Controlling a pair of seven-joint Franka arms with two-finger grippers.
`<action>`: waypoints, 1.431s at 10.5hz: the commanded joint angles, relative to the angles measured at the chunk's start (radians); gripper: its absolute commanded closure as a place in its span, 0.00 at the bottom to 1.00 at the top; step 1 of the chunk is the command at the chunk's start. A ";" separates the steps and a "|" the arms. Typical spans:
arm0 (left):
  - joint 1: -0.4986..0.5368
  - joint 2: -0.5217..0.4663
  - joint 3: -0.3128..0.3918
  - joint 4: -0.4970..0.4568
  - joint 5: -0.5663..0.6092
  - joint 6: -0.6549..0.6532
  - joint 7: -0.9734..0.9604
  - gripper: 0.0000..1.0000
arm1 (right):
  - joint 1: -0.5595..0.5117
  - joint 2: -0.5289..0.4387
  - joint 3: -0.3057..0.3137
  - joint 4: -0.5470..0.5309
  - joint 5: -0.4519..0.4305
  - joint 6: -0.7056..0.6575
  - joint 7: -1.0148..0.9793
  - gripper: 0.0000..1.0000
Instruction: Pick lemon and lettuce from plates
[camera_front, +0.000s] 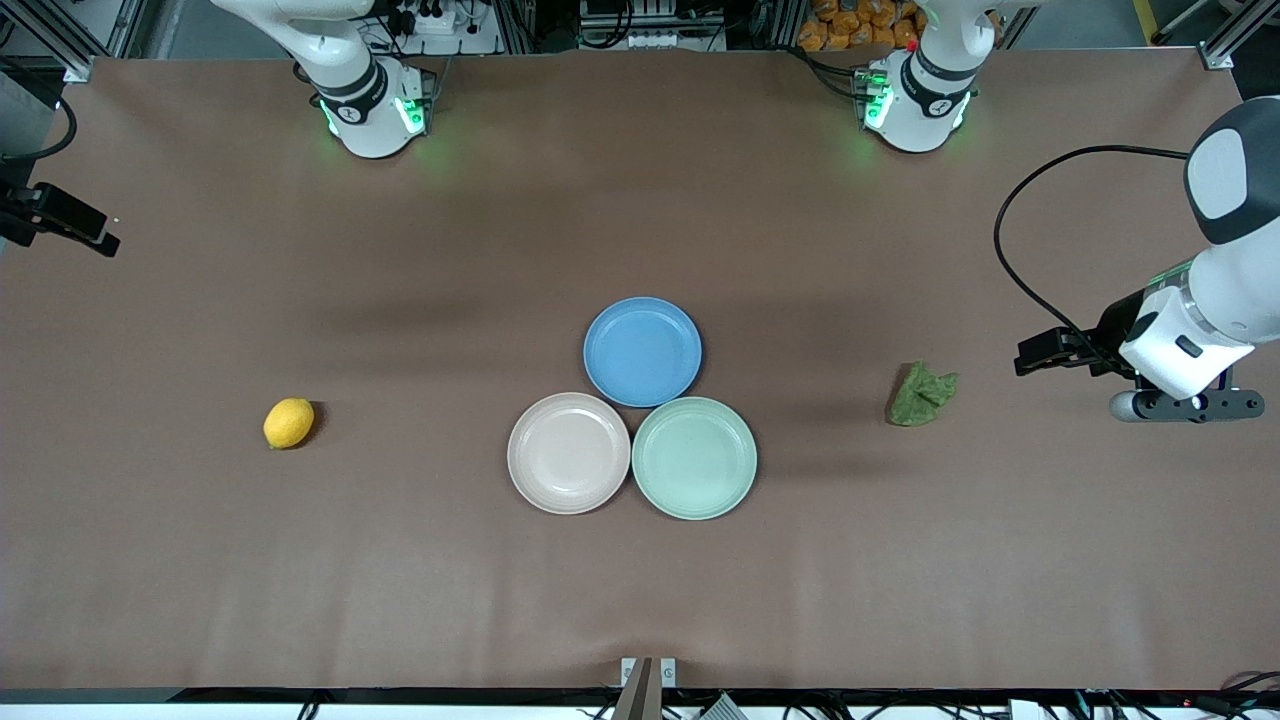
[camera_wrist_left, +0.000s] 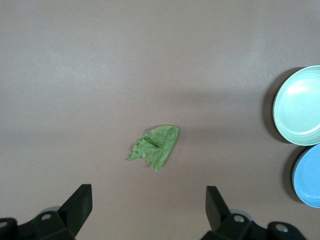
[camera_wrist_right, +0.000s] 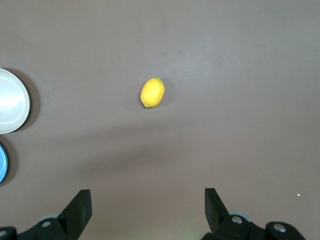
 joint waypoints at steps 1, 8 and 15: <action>0.004 -0.016 -0.004 0.000 0.008 -0.011 0.001 0.00 | -0.002 -0.013 0.004 0.005 -0.003 -0.015 0.000 0.00; -0.131 -0.022 0.117 0.012 0.008 -0.011 -0.002 0.00 | -0.002 -0.013 0.004 0.003 -0.003 -0.015 0.002 0.00; -0.151 -0.022 0.117 0.015 0.035 -0.011 -0.004 0.00 | -0.002 -0.021 0.001 0.000 -0.003 -0.013 0.011 0.00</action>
